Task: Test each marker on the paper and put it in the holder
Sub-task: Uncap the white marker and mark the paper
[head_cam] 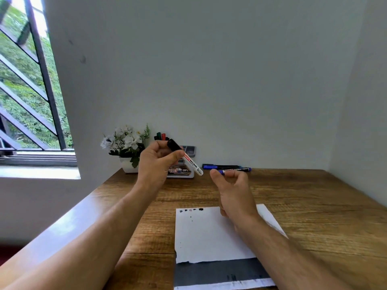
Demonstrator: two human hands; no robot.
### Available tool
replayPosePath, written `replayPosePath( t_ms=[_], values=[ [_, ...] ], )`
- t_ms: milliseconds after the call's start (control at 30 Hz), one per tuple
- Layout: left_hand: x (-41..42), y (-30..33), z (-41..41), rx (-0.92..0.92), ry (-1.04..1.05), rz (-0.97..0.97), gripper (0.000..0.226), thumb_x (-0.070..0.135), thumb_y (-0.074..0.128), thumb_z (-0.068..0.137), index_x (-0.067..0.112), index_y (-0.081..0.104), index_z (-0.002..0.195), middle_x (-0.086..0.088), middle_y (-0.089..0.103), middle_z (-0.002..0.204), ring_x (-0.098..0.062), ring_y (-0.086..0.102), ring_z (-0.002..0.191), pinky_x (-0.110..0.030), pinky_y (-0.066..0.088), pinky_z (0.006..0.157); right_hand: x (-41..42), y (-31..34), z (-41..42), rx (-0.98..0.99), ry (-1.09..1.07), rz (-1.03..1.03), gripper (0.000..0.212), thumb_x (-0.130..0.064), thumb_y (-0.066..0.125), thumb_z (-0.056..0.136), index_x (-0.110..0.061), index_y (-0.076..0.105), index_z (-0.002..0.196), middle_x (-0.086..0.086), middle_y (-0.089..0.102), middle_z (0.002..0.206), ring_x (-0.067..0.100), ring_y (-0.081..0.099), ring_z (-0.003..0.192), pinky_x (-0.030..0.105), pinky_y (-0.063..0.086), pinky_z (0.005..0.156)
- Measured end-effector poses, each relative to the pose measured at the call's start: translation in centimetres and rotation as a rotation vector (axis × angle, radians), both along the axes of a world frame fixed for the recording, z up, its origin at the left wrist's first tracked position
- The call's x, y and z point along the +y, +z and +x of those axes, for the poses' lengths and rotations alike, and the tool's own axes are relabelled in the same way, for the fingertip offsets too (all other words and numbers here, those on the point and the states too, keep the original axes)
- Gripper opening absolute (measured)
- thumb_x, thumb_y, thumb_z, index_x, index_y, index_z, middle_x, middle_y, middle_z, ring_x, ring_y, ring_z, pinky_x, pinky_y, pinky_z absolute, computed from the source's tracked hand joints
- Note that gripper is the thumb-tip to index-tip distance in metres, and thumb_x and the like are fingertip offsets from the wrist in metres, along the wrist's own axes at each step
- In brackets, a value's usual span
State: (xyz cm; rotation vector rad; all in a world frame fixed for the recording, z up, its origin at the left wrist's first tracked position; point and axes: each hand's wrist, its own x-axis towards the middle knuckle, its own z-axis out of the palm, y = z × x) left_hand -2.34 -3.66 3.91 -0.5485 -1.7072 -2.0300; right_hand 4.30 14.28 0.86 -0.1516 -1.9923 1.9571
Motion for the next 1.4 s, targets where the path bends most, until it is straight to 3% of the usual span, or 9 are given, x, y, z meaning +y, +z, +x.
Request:
replayPosePath(
  t_ms=[100, 267, 467, 567, 667, 833, 1033, 1167, 1400],
  values=[
    [0.7, 1.1, -0.9, 0.029, 0.091, -0.086, 0.027, 0.015, 0.080, 0.077, 0.018, 0.069, 0.101, -0.003, 0.078, 0.092, -0.019, 0.074, 0.091, -0.037, 0.057, 0.087, 0.0, 0.0, 0.2, 0.005, -0.010, 0.089, 0.037, -0.056, 0.066, 0.085, -0.031, 0.048, 0.104, 0.001, 0.058, 0.074, 0.016, 0.050, 0.060, 0.032, 0.041, 0.058],
    [1.2, 4.9, -4.5, 0.053, 0.224, -0.060, 0.035, 0.014, 0.079, 0.082, 0.021, 0.070, 0.114, 0.004, 0.077, 0.097, -0.008, 0.071, 0.092, -0.035, 0.055, 0.094, -0.6, -0.3, 0.8, 0.065, -0.012, 0.375, 0.034, -0.056, 0.063, 0.089, -0.029, 0.052, 0.107, -0.013, 0.060, 0.091, 0.003, 0.058, 0.081, 0.019, 0.042, 0.060],
    [3.0, 6.1, -8.9, 0.052, 0.340, -0.077, 0.042, 0.014, 0.080, 0.081, 0.019, 0.071, 0.121, 0.013, 0.074, 0.087, 0.002, 0.068, 0.081, -0.025, 0.055, 0.091, -1.1, 0.0, 1.6, 0.160, 0.031, 0.781, 0.030, -0.065, 0.056, 0.088, -0.039, 0.046, 0.097, -0.011, 0.054, 0.064, -0.001, 0.053, 0.057, 0.014, 0.034, 0.053],
    [3.6, 5.0, -10.7, 0.026, 0.377, -0.179, 0.040, 0.016, 0.080, 0.081, 0.019, 0.071, 0.120, 0.006, 0.076, 0.092, 0.007, 0.064, 0.080, -0.015, 0.051, 0.084, -1.1, 0.4, 1.8, 0.177, 0.047, 0.893, 0.031, -0.068, 0.053, 0.088, -0.040, 0.044, 0.096, -0.013, 0.058, 0.068, -0.003, 0.056, 0.063, 0.011, 0.032, 0.051],
    [4.1, 3.9, -11.9, -0.017, 0.404, -0.333, 0.037, 0.017, 0.080, 0.081, 0.014, 0.072, 0.117, 0.003, 0.075, 0.091, 0.008, 0.063, 0.075, -0.017, 0.054, 0.080, -1.3, 0.7, 2.0, 0.221, 0.071, 0.983, 0.032, -0.069, 0.052, 0.087, -0.040, 0.041, 0.094, -0.015, 0.055, 0.070, -0.003, 0.053, 0.064, 0.010, 0.029, 0.051],
    [4.5, 2.7, -13.4, -0.130, 0.434, -0.465, 0.038, 0.021, 0.083, 0.078, 0.019, 0.063, 0.111, 0.000, 0.073, 0.092, -0.007, 0.067, 0.077, -0.021, 0.052, 0.067, -1.3, 0.8, 2.1, 0.274, 0.089, 1.017, 0.034, -0.071, 0.050, 0.087, -0.037, 0.044, 0.090, -0.015, 0.049, 0.066, -0.002, 0.048, 0.061, 0.013, 0.030, 0.050],
    [5.1, 1.9, -14.0, -0.209, 0.530, -0.549, 0.041, 0.025, 0.084, 0.076, 0.023, 0.052, 0.102, -0.001, 0.064, 0.101, -0.017, 0.063, 0.092, -0.028, 0.051, 0.075, -1.5, 0.2, 1.6, 0.260, 0.113, 1.037, 0.036, -0.072, 0.048, 0.088, -0.036, 0.047, 0.087, -0.015, 0.053, 0.075, 0.002, 0.054, 0.075, 0.021, 0.042, 0.061],
    [5.8, 1.6, -14.1, -0.235, 0.452, -0.510, 0.035, 0.013, 0.079, 0.081, 0.023, 0.051, 0.099, -0.011, 0.072, 0.095, -0.024, 0.072, 0.080, -0.039, 0.061, 0.071, -1.6, 0.1, 1.3, 0.230, 0.115, 1.025, 0.040, -0.073, 0.049, 0.086, -0.034, 0.048, 0.080, -0.015, 0.053, 0.073, 0.001, 0.053, 0.072, 0.020, 0.042, 0.060],
    [5.6, 0.8, -13.6, -0.132, 0.530, -0.624, 0.027, 0.020, 0.069, 0.091, 0.014, 0.068, 0.117, -0.007, 0.071, 0.115, -0.017, 0.065, 0.104, -0.034, 0.053, 0.095, -1.6, 0.0, 1.2, 0.216, 0.099, 1.012, 0.040, -0.072, 0.050, 0.086, -0.034, 0.047, 0.076, -0.015, 0.055, 0.072, 0.000, 0.053, 0.070, 0.021, 0.044, 0.061]
  ],
)
